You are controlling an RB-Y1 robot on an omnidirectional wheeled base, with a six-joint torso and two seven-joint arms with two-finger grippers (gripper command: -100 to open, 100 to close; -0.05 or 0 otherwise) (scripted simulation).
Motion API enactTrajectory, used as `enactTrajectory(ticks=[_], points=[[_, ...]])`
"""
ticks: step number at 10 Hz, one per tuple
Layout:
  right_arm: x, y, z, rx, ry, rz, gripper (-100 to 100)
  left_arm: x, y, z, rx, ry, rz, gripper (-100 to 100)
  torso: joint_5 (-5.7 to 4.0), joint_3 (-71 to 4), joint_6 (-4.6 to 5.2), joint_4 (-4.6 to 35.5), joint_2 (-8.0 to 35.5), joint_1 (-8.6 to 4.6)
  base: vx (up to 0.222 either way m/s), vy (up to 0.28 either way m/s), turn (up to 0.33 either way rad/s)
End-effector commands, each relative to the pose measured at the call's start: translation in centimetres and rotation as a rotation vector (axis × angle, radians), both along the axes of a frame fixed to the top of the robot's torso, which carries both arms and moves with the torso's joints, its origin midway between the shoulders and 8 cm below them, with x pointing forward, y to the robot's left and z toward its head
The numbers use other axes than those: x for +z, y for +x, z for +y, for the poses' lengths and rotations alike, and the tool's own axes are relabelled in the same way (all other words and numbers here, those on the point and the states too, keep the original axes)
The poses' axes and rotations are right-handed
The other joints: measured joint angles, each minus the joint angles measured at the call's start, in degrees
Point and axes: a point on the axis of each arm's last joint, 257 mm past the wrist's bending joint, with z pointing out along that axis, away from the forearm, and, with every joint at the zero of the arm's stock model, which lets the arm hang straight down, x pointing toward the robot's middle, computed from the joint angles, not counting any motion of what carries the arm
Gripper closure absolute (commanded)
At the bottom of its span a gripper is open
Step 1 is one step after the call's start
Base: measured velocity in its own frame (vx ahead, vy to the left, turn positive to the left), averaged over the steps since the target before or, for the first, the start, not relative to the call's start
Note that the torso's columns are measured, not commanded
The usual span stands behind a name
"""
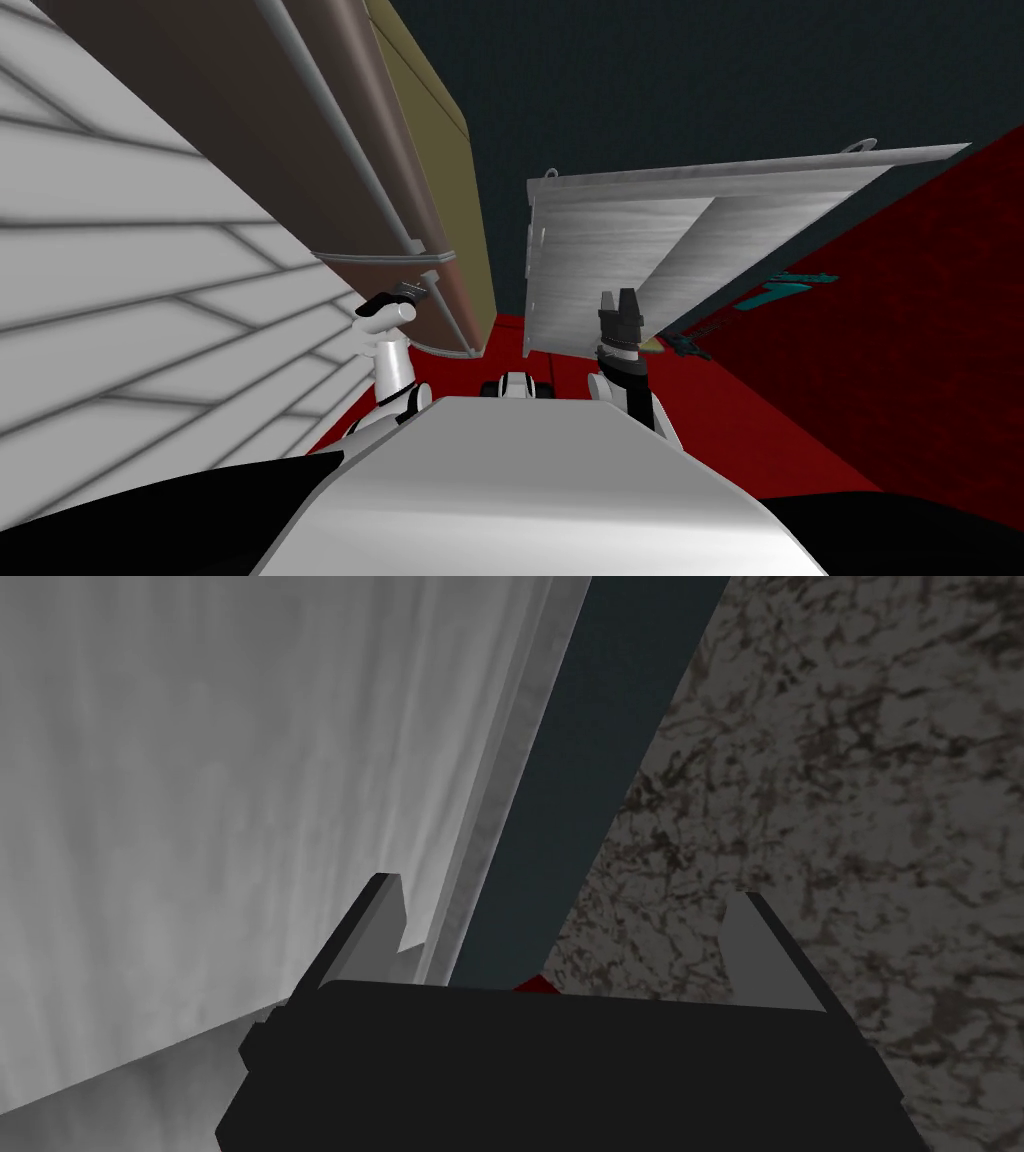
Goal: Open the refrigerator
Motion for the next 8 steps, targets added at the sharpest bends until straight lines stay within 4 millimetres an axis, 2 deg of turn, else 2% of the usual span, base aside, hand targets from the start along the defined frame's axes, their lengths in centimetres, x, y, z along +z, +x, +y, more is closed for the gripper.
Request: enactTrajectory(ticks=[1,2,3,4,5,6,8], points=[[0.0,0.0,0.0,0.000,0.000,0.000,0,1.5,-0.2,-0.4,-0.005,0.004,-0.028,-100,0.01,0.0,-0.01,0.0,0.1,0.03,0.017,-0.072,-0.035],[0.0,0.0,0.0,0.000,0.000,0.000,0,2.7,-0.3,-0.8,-0.009,0.006,-0.051,-100,-0.06,0.1,0.11,0.0,0.1,-0.30,0.042,-0.125,0.005],[0.0,0.0,0.0,0.000,0.000,0.000,0,2.4,-0.6,0.1,0.010,0.014,-0.040,-100,-0.27,0.1,0.56,0.0,0.1,-1.06,0.029,-0.028,0.067],[0.0,0.0,0.0,0.000,0.000,0.000,0,2.0,-0.8,1.0,0.026,-0.003,-0.047,-100,-0.26,0.1,0.59,-0.1,0.1,-1.04,0.088,0.105,0.103],[0.0,0.0,0.0,0.000,0.000,0.000,0,2.6,-1.0,1.1,0.030,0.013,-0.051,-100,-0.06,-0.1,0.54,-0.2,-0.2,-0.44,0.046,0.067,0.055],[0.0,0.0,0.0,0.000,0.000,0.000,0,2.9,-1.1,1.3,0.035,0.015,-0.057,100,0.06,-0.3,0.44,-0.3,-0.4,-0.29,-0.005,0.010,-0.005],[0.0,0.0,0.0,0.000,0.000,0.000,0,3.2,-0.3,-0.9,-0.025,0.014,-0.061,100,0.05,0.2,0.01,0.1,0.3,0.18,-0.179,0.184,-0.073]])
